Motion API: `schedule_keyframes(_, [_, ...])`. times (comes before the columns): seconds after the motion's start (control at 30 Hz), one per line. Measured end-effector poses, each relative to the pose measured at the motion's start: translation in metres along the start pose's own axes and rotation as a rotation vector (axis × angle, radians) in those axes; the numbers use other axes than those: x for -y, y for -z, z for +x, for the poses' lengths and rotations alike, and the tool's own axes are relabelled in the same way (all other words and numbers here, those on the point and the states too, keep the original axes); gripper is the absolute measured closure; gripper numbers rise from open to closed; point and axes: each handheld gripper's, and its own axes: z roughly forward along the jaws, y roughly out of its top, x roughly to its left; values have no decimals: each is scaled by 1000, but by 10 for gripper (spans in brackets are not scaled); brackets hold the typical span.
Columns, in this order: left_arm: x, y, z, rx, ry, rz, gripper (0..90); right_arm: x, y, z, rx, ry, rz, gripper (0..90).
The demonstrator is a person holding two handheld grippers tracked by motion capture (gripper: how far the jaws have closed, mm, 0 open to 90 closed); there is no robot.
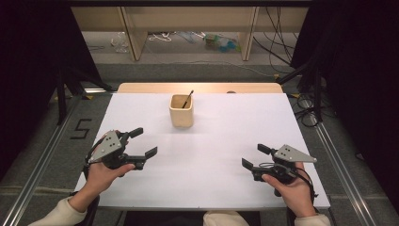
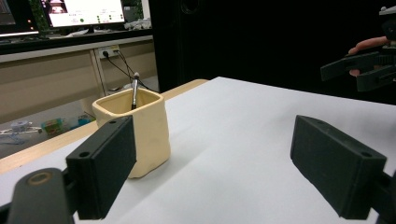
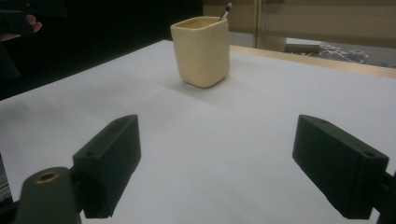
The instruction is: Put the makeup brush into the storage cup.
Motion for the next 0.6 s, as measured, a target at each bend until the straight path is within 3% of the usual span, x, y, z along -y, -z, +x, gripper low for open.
schedule_keyframes(0.6, [4, 6, 0, 10, 6, 7, 142, -1, 1, 0, 2, 3, 9, 165])
